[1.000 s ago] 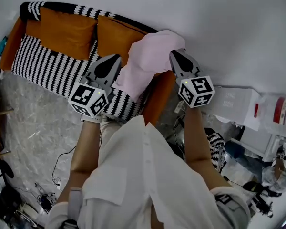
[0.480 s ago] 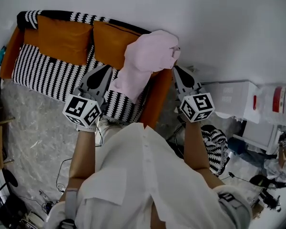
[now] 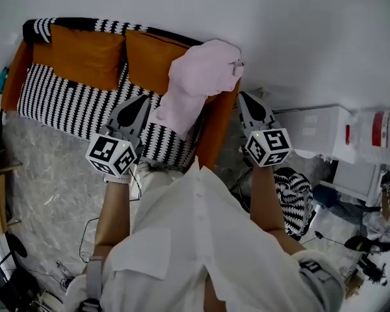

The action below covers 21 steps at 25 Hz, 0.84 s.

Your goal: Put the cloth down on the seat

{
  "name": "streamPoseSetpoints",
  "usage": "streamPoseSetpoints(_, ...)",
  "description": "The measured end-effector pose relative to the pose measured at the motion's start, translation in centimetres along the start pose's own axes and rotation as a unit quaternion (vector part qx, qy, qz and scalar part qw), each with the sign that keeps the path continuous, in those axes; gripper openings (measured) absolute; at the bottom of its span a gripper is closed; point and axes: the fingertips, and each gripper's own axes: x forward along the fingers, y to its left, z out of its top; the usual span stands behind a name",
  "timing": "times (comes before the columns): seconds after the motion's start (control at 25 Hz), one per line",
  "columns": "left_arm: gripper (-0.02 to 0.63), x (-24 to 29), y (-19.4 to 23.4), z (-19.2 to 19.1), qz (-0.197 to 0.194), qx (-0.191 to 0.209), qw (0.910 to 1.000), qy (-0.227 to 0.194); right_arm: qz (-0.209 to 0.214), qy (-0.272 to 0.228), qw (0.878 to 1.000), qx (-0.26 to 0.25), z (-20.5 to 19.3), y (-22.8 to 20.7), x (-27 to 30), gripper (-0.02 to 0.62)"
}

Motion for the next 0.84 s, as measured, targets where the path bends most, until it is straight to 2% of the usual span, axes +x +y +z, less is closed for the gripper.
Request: streamPoseSetpoints(0.84, 0.025, -1.5, -0.4, -1.0, 0.01, -0.005, 0.9999, 0.004, 0.008, 0.009, 1.0, 0.007, -1.2, 1.2, -0.1, 0.008)
